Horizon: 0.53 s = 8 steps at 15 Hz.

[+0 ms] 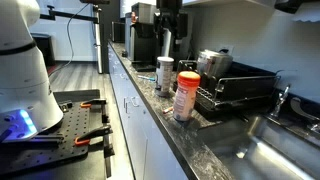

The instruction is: Put the marker in the cabinet

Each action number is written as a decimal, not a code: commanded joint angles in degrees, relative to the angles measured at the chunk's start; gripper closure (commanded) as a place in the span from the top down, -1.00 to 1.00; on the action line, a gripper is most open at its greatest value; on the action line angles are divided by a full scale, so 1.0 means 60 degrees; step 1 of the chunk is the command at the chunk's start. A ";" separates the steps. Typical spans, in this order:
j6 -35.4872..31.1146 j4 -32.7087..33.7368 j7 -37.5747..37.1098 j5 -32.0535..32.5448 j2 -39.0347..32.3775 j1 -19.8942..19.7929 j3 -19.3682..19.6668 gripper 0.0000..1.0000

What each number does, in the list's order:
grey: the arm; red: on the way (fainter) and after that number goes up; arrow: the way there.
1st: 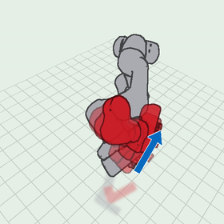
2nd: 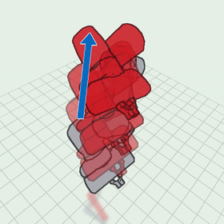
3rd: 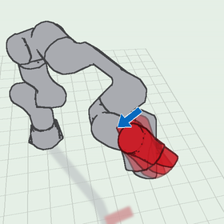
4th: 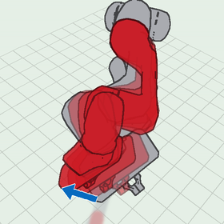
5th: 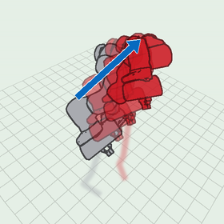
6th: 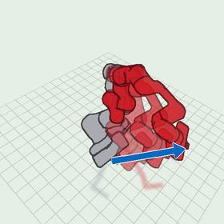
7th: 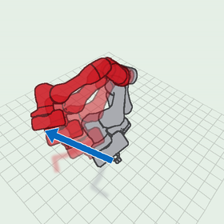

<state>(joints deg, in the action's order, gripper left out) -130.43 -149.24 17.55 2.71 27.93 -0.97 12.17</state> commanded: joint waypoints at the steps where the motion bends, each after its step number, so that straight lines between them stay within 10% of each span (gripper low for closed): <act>1: 0.0021 0.0013 0.0064 -0.0090 -0.0012 -0.0144 -0.0144 1.00; 8: -0.0453 -0.0161 -0.0586 -0.0653 0.0197 0.0588 -0.1120 1.00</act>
<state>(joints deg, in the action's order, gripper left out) -131.01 -149.25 15.92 2.06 28.12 -0.25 8.10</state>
